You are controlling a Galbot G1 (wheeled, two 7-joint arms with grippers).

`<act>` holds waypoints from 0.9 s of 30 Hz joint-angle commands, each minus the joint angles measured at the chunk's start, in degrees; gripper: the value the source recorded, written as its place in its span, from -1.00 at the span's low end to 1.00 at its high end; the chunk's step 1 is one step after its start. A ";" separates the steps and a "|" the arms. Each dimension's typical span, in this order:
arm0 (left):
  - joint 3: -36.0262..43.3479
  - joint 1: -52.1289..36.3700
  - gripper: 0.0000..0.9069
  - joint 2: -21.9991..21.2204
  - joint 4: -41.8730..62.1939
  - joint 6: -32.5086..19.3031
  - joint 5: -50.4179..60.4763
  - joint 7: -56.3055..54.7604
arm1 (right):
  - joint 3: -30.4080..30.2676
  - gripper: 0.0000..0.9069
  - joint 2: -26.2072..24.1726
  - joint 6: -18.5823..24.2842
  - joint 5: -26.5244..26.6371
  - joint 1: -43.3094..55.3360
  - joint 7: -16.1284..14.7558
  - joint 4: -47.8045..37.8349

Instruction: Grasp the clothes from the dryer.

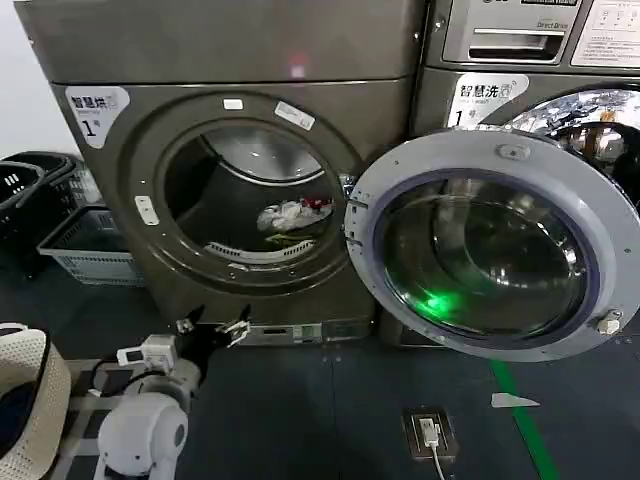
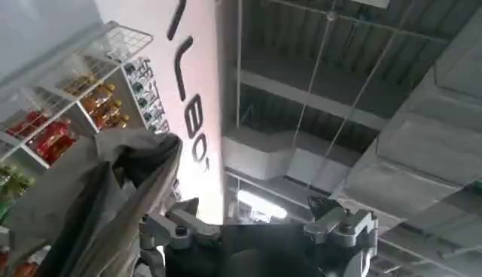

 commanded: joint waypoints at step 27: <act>-0.19 -0.19 1.00 0.16 0.61 2.81 0.91 -0.43 | 0.80 1.00 0.75 0.01 -0.01 -0.72 -0.04 0.36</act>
